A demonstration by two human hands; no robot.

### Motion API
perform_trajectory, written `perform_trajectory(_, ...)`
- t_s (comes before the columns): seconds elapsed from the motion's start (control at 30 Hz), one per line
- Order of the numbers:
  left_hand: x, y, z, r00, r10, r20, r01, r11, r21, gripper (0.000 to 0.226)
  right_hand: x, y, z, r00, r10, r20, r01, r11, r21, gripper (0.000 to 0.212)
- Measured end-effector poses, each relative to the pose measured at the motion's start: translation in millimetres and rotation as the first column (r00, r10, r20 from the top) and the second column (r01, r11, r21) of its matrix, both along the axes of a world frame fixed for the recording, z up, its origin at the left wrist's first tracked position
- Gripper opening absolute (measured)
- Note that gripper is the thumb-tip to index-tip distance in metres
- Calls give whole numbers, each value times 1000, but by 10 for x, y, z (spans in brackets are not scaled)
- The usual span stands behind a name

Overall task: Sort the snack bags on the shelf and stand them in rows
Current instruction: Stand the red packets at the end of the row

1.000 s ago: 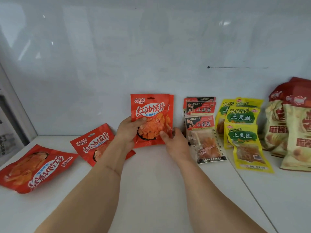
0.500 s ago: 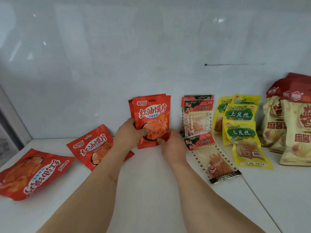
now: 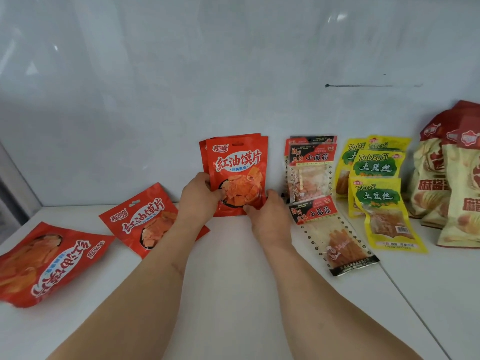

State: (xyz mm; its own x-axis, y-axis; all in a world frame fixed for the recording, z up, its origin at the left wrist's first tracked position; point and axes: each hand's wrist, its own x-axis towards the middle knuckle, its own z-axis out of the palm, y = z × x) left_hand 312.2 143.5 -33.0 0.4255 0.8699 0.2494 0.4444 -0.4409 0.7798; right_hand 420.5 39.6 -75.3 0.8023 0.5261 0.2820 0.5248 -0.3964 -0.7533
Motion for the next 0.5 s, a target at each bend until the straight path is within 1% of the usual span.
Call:
perform_trajectory(0.07,-25,-12,-15,1000,18,16,-18,1000,4,36,-32,-34,6,1000,-8,11,8,1000,5,58)
perform_trajectory(0.13,-45,-38,-24,999,27,19,-27,1000,5,38,-66,-76,0,998,-14,60,13,1000,7,62)
perform_trajectory(0.27,-133,-162,-11,999,38,-4,-38,999,26,49,-182,-201,5,983,-26,181,21,999,30,62)
perform_trajectory(0.33,-213,-234,-13,996,51,-67,-46,996,71,47,-230,-245,-1,961,-36,273,30,999,27,58)
perform_trajectory(0.4,-315,-316,-21,983,71,-167,-44,987,155,42,-281,-269,-15,919,-31,392,32,999,3,51)
perform_trajectory(0.43,-386,-369,-20,970,92,-227,-41,975,217,39,-322,-279,-16,899,-6,437,12,1000,-11,46)
perform_trajectory(0.5,-544,-460,-17,931,150,-334,-33,943,331,33,-418,-271,-13,875,64,480,-63,998,-20,35)
